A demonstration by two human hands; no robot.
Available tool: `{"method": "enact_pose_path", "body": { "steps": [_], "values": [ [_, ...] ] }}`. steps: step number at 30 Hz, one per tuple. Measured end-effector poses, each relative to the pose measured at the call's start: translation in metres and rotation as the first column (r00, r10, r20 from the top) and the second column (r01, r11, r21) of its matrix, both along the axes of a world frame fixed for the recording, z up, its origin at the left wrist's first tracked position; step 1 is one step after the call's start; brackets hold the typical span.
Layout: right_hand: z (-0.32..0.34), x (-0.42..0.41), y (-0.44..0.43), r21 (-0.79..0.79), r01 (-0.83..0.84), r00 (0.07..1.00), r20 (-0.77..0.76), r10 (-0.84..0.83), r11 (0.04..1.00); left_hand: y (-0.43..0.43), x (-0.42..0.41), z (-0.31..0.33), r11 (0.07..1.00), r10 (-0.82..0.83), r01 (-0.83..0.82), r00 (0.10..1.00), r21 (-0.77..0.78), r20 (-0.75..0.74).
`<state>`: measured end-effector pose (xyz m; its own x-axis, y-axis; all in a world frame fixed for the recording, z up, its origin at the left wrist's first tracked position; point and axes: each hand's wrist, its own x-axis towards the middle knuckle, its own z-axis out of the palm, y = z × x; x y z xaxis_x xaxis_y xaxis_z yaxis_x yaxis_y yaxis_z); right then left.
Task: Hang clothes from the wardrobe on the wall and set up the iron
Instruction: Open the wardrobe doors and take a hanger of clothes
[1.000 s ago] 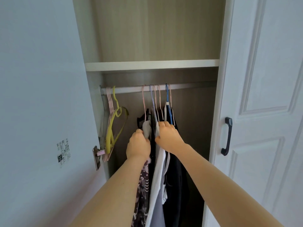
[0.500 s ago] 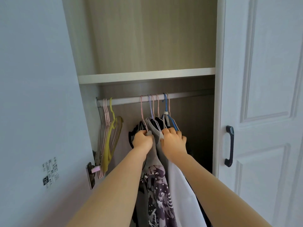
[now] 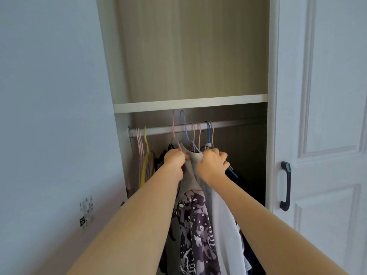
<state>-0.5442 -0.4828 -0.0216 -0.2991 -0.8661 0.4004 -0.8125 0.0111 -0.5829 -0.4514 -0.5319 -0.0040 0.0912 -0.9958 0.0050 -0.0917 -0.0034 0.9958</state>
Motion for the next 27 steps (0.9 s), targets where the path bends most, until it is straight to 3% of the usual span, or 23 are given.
{"method": "enact_pose_path", "body": {
  "steps": [6, 11, 16, 23, 27],
  "values": [
    [-0.006, 0.0, 0.025, 0.033, -0.06, 0.983, 0.176, 0.054, 0.998, 0.027, 0.002, -0.012, 1.0, -0.024, 0.024, 1.0, 0.013, -0.002],
    [-0.025, -0.005, 0.059, -0.06, -0.184, 0.85, 0.492, 0.19, 0.981, 0.051, 0.004, -0.034, 0.995, 0.094, -0.085, 0.979, 0.055, -0.181],
    [-0.037, -0.009, 0.103, -0.09, -0.194, 0.795, 0.569, 0.21, 0.977, 0.094, 0.006, -0.039, 0.974, 0.215, -0.183, 0.932, 0.133, -0.292],
    [-0.041, -0.018, 0.17, -0.068, -0.234, 0.708, 0.672, 0.218, 0.97, 0.162, 0.002, -0.051, 0.984, 0.147, -0.108, 0.941, 0.14, -0.305],
    [-0.039, -0.023, 0.218, -0.049, -0.238, 0.715, 0.667, 0.209, 0.97, 0.206, -0.004, -0.055, 0.99, 0.087, -0.045, 0.941, 0.134, -0.327]
  ]
}}
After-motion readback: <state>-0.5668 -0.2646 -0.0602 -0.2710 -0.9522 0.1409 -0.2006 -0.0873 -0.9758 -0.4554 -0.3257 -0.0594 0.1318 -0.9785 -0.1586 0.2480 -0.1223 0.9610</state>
